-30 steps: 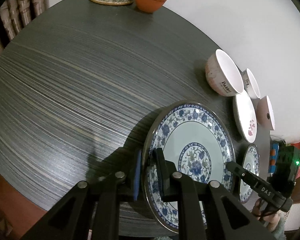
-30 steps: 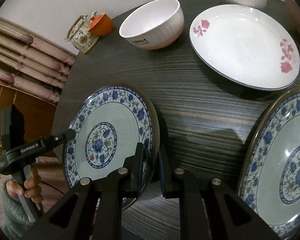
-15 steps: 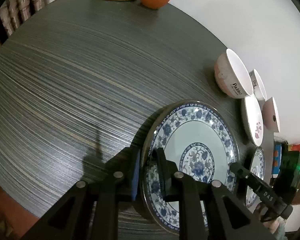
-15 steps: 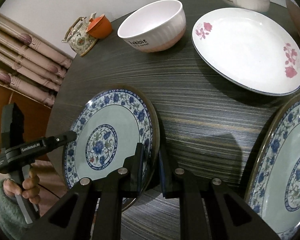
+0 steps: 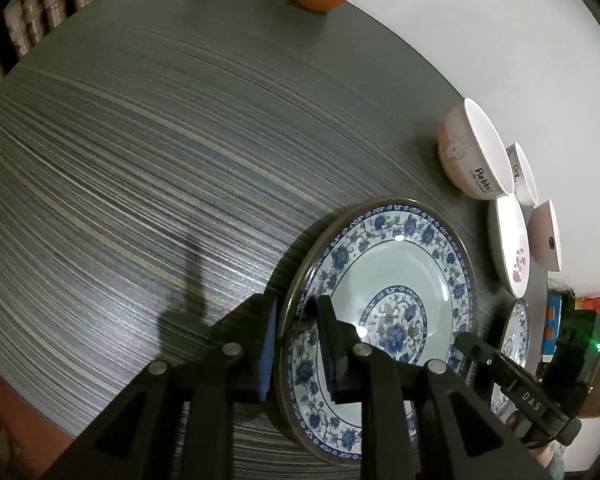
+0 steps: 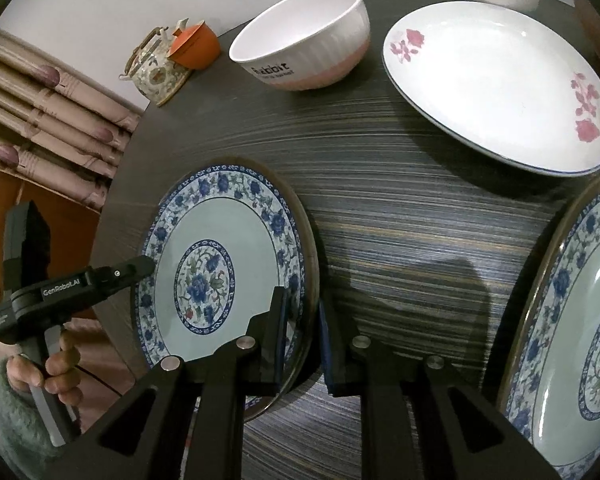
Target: Organize plates and bowls
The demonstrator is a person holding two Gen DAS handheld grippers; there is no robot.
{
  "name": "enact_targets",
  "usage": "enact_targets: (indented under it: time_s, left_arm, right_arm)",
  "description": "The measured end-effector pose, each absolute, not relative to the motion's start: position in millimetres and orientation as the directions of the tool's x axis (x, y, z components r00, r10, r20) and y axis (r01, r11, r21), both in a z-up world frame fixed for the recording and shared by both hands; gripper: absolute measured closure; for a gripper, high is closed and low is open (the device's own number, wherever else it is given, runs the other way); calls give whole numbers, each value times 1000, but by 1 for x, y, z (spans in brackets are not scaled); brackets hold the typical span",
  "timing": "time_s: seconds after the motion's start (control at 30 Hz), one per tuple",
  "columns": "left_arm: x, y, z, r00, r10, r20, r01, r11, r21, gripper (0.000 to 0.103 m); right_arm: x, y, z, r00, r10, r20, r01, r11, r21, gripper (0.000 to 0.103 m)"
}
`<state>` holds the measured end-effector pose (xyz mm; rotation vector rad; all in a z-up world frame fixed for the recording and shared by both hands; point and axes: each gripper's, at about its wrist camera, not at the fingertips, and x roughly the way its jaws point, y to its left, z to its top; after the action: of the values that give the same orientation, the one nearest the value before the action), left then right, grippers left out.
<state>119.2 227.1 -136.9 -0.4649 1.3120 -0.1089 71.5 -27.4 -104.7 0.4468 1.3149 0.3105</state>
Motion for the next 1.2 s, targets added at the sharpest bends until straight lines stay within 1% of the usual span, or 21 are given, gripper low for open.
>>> enact_targets:
  time_s: [0.07, 0.13, 0.17, 0.23, 0.3, 0.33, 0.37, 0.43, 0.6, 0.67, 0.7, 0.77, 0.93, 1.1, 1.2]
  left_arm:
    - [118, 228, -134, 278, -318, -906, -184, 909, -375, 83]
    - [118, 229, -130, 295, -303, -906, -183, 913, -365, 81]
    - [117, 229, -128, 303, -292, -907, -189, 915, -357, 76]
    - [115, 228, -119, 333, -255, -908, -182, 927, -327, 74]
    - [112, 223, -110, 357, -212, -910, -170, 943, -286, 68]
    - [111, 221, -105, 366, -190, -911, -167, 950, -265, 64]
    - [108, 217, -99, 383, -172, -908, -157, 956, -248, 64]
    - [103, 207, -87, 411, -147, -900, -129, 968, -217, 62]
    - [86, 170, -59, 479, -84, -874, -46, 992, -121, 54]
    - [79, 154, -51, 492, -93, -865, -14, 993, -115, 54]
    - [76, 148, -49, 493, -123, -861, 31, 992, -123, 54]
    - [67, 133, -42, 502, -124, -856, 55, 992, -112, 54]
    - [54, 96, -36, 487, -171, -857, 83, 985, -149, 54]
    - [39, 68, -31, 519, -170, -838, 102, 985, -136, 53]
    - [31, 49, -35, 509, -191, -839, 115, 981, -154, 53]
  right_arm:
    - [72, -27, -104, 234, 456, -859, 30, 880, 475, 86]
    - [72, -27, -105, 233, 467, -853, 31, 873, 486, 80]
    - [72, -28, -105, 233, 467, -853, 34, 872, 488, 80]
    - [72, -28, -103, 243, 457, -856, 38, 877, 479, 73]
    - [71, -30, -99, 256, 448, -856, 33, 881, 471, 68]
    - [70, -30, -97, 263, 442, -858, 29, 885, 465, 67]
    - [69, -31, -94, 271, 435, -859, 17, 890, 456, 67]
    - [65, -31, -87, 286, 414, -864, 4, 901, 433, 64]
    - [54, -40, -67, 348, 373, -860, -13, 919, 393, 61]
    - [48, -45, -56, 380, 337, -861, -11, 933, 360, 60]
    - [46, -47, -52, 389, 321, -863, -9, 938, 345, 60]
    - [38, -53, -42, 414, 286, -864, -2, 950, 313, 59]
    - [20, -70, -22, 453, 217, -864, 15, 968, 251, 57]
    - [-2, -93, -7, 499, 144, -854, 45, 980, 192, 55]
    - [-14, -106, -1, 520, 86, -850, 67, 988, 141, 54]
